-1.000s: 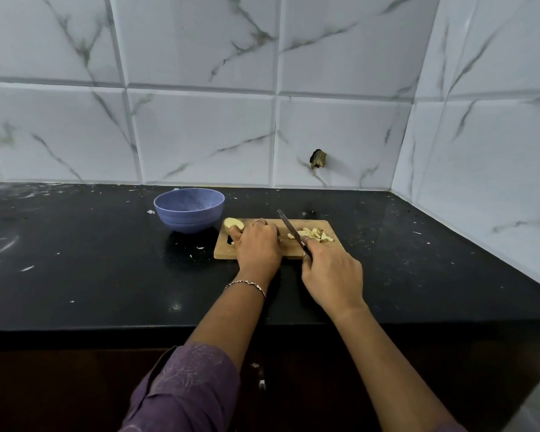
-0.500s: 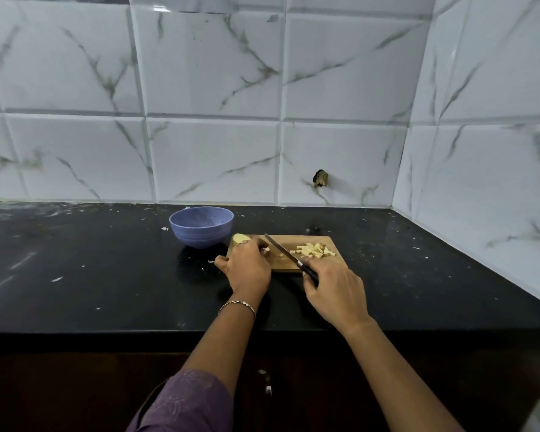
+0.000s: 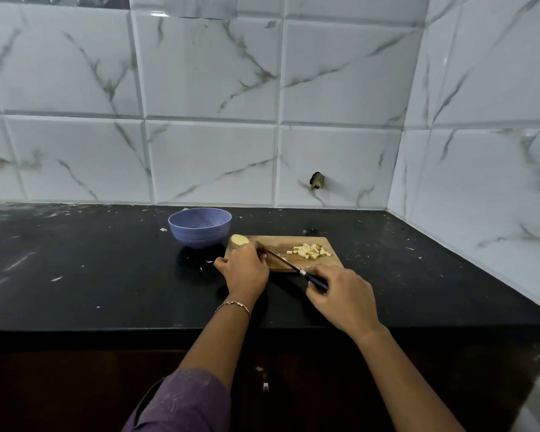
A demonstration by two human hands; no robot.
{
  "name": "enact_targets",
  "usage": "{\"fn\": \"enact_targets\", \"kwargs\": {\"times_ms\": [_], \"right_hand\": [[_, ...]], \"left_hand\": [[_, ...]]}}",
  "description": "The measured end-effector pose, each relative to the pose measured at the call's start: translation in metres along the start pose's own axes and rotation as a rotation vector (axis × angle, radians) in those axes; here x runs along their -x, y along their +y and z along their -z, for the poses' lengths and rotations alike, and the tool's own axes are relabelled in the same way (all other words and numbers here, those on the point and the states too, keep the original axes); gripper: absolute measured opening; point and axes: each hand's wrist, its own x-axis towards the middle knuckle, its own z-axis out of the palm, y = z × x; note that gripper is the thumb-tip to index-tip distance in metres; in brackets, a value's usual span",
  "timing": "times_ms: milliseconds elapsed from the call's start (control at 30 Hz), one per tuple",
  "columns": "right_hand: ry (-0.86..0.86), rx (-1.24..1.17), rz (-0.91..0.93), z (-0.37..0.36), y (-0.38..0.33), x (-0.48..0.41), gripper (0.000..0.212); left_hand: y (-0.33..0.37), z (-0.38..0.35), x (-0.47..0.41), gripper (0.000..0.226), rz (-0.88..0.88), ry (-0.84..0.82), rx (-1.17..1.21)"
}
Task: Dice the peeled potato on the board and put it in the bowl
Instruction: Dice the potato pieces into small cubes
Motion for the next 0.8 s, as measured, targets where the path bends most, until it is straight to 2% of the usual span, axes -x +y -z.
{"fn": "enact_targets", "kwargs": {"times_ms": [200, 800], "right_hand": [[0.001, 0.009, -0.011, 0.0, 0.005, 0.001, 0.021], [-0.017, 0.221, -0.002, -0.007, 0.014, -0.038, 0.016]], "left_hand": [[-0.001, -0.001, -0.001, 0.018, 0.015, -0.006, -0.031], [0.003, -0.002, 0.0, 0.016, -0.095, -0.083, -0.125]]}}
